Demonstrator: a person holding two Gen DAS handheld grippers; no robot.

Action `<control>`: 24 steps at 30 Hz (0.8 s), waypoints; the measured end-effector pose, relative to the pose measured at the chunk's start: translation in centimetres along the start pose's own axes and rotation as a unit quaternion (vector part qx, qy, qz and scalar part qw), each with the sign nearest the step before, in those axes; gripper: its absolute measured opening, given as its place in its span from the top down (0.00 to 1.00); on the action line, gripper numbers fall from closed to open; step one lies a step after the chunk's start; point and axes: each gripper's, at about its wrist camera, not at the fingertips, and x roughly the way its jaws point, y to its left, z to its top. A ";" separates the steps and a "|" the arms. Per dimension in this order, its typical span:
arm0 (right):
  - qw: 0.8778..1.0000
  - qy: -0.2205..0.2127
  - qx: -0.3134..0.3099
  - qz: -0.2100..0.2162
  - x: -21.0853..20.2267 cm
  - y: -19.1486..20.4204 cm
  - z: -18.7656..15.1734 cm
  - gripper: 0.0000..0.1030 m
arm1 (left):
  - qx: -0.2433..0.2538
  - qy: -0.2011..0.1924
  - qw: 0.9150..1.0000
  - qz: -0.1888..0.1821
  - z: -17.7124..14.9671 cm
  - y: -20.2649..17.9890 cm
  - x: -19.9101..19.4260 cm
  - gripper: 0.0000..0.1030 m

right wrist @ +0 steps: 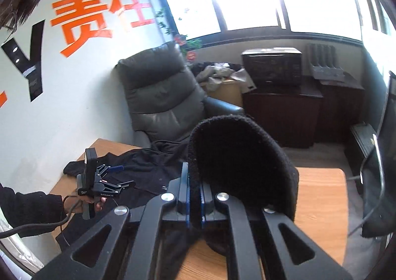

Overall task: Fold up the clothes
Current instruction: 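Carry the held sleeve across the jacket body and open the right tool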

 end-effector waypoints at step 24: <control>0.977 0.140 -0.118 0.112 42.3 27.8 -7.6 0.67 | -0.076 -0.042 0.995 0.051 -3.7 22.7 -19.4 0.00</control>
